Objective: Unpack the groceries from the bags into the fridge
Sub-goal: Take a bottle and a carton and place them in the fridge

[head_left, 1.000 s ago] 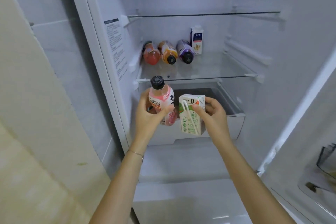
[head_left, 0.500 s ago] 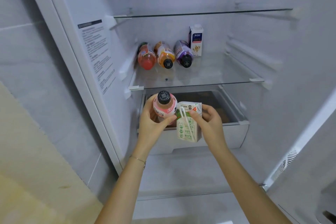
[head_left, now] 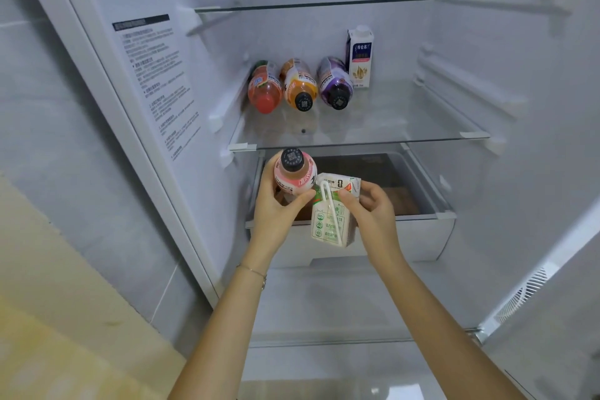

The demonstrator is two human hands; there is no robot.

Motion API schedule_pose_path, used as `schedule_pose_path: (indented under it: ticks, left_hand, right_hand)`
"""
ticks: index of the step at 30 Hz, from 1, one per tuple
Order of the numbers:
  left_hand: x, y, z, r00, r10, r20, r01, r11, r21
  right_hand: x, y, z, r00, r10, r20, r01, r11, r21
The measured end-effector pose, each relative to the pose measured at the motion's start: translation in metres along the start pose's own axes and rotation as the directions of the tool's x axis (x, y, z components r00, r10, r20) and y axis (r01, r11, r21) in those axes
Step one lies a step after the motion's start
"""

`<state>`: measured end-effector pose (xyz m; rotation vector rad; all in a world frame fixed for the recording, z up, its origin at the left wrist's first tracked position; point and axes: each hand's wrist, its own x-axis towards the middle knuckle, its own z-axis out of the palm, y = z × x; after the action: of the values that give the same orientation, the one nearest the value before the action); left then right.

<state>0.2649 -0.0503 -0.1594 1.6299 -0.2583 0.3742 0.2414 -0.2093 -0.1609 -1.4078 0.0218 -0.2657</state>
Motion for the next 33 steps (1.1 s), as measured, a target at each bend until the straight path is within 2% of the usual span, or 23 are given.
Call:
schedule_pose_path:
  ticks: [5,9,11,15,20,23,26,29,33]
  left_hand:
    - [-0.008,0.007,-0.002,0.996,-0.071,0.054,0.075,0.994,-0.083]
    - [-0.01,0.006,-0.005,0.988,-0.148,0.044,0.153,0.98,-0.127]
    - [-0.01,0.005,-0.007,0.987,-0.148,0.056,0.153,0.982,-0.113]
    - [-0.011,0.008,-0.013,0.983,-0.081,0.166,0.081,0.997,0.006]
    - [-0.008,0.001,-0.005,0.979,-0.026,0.201,-0.02,0.974,0.225]
    - [-0.001,-0.002,-0.007,0.964,-0.06,0.26,-0.068,0.887,0.456]
    - [0.001,-0.011,-0.01,0.934,-0.13,0.332,-0.1,0.798,0.594]
    - [0.005,-0.024,-0.007,0.925,-0.142,0.352,-0.135,0.743,0.655]
    - [0.02,-0.04,-0.009,0.948,-0.158,0.275,-0.044,0.792,0.609]
  right_hand:
    - [0.0,0.005,0.003,1.0,0.017,0.013,-0.017,1.0,0.017]
    - [0.003,0.011,0.002,0.999,0.015,0.033,-0.014,1.0,-0.02]
    - [0.004,0.015,0.0,0.999,0.028,0.026,-0.027,0.999,-0.025]
    - [0.011,0.021,-0.008,0.999,0.048,-0.006,-0.048,0.999,-0.025]
    - [0.023,0.027,-0.015,0.997,0.073,-0.027,-0.076,0.992,-0.104]
    - [0.027,0.026,-0.02,0.993,0.106,-0.042,-0.11,0.99,-0.086]
    - [0.027,0.025,-0.024,0.994,0.108,-0.019,-0.109,0.99,-0.084]
    - [0.025,0.024,-0.023,0.996,0.082,0.018,-0.079,0.989,-0.125]
    - [0.025,0.022,-0.025,0.997,0.078,0.012,-0.076,0.992,-0.1]
